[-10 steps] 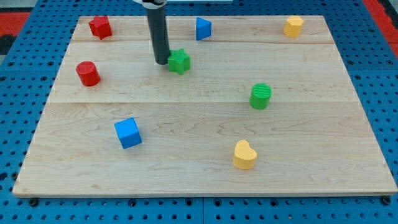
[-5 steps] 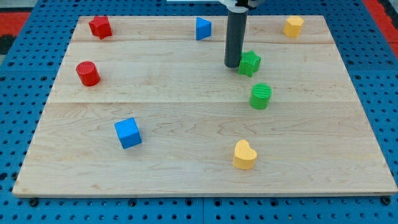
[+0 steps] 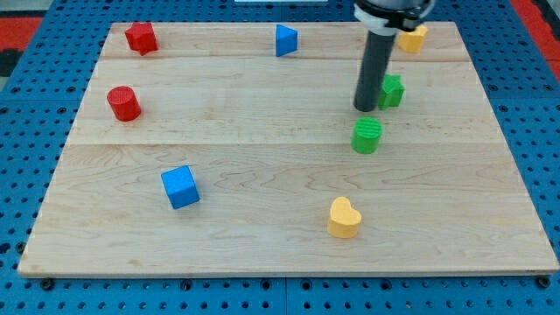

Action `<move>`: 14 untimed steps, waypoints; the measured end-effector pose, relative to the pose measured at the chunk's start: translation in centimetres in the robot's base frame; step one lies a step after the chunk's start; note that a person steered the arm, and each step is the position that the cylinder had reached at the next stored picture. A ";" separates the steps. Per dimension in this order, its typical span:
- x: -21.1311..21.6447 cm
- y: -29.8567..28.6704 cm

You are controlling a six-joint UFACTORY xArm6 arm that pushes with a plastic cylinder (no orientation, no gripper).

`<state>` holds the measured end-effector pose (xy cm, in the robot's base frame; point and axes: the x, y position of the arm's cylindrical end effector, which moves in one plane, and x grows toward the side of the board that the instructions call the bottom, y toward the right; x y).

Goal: Move the green star diagonally top right to the green circle

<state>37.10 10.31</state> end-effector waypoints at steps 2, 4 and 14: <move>-5.2 -1.3; -6.0 0.1; -4.8 5.7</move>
<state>32.28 16.04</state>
